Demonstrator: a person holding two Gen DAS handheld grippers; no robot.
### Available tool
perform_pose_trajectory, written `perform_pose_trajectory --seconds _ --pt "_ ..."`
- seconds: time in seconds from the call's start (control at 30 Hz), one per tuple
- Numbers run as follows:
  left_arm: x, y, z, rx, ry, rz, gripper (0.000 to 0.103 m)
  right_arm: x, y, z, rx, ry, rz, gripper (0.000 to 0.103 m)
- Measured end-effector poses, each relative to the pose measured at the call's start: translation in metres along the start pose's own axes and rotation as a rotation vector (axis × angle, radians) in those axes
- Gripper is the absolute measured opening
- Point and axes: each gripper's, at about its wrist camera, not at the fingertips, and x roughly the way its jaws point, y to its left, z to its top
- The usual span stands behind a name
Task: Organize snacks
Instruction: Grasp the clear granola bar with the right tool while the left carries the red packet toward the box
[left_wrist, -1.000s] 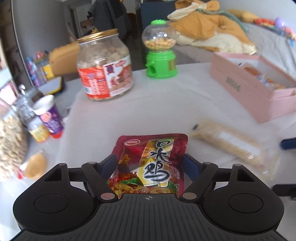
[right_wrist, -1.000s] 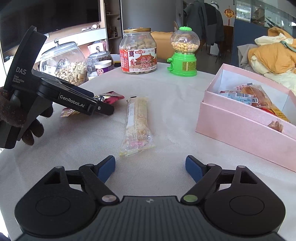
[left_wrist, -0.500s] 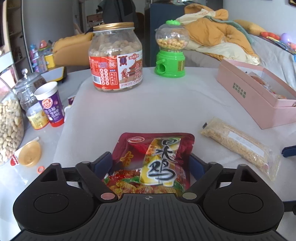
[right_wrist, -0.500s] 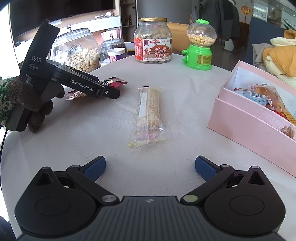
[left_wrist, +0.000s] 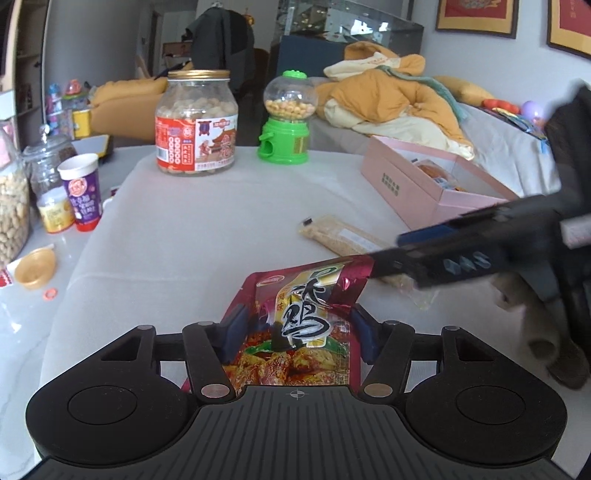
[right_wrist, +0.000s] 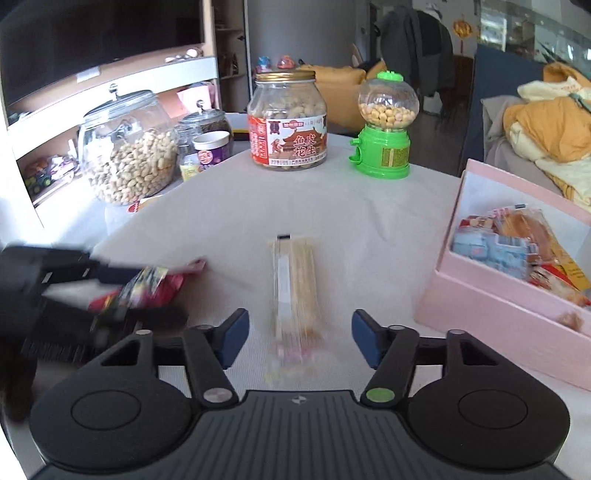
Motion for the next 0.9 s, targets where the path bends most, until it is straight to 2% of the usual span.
perform_pose_trajectory --seconds 0.07,0.1,0.13,0.23,0.3,0.4,0.6,0.63,0.67,0.8,0.9 --pt "-0.001 -0.005 0.0 0.008 0.006 0.025 0.064 0.02 -0.002 0.011 0.037 0.054 0.028 0.049" --pt "-0.002 -0.007 0.0 0.008 0.009 0.031 0.064 0.027 -0.003 0.014 0.05 0.088 0.03 0.036" --pt "-0.004 -0.011 0.0 0.008 0.011 0.033 0.064 0.026 -0.002 0.015 0.043 0.09 0.021 0.03" --pt "-0.009 -0.027 -0.002 0.016 0.007 0.021 0.061 0.004 -0.003 0.006 0.006 0.118 0.08 0.029" --pt "-0.01 -0.042 -0.001 0.021 0.001 -0.003 0.059 -0.022 -0.011 -0.007 0.005 0.115 0.089 0.029" --pt "-0.007 -0.072 0.006 0.048 -0.01 -0.06 0.052 -0.061 -0.032 -0.027 0.031 0.098 0.043 0.029" --pt "-0.005 -0.133 0.029 0.117 -0.059 -0.182 0.033 -0.128 -0.079 -0.067 0.1 0.008 -0.108 0.029" --pt "-0.004 -0.14 0.032 0.132 -0.065 -0.182 0.025 -0.136 -0.085 -0.072 0.109 -0.005 -0.12 0.029" --pt "-0.003 -0.148 0.035 0.149 -0.071 -0.181 0.021 -0.141 -0.089 -0.077 0.115 -0.017 -0.129 0.029" --pt "0.007 -0.166 0.039 0.213 -0.057 -0.145 0.02 -0.153 -0.103 -0.092 0.144 -0.057 -0.144 0.029" --pt "0.011 -0.171 0.035 0.238 -0.05 -0.114 0.021 -0.149 -0.11 -0.103 0.173 -0.053 -0.135 0.029"
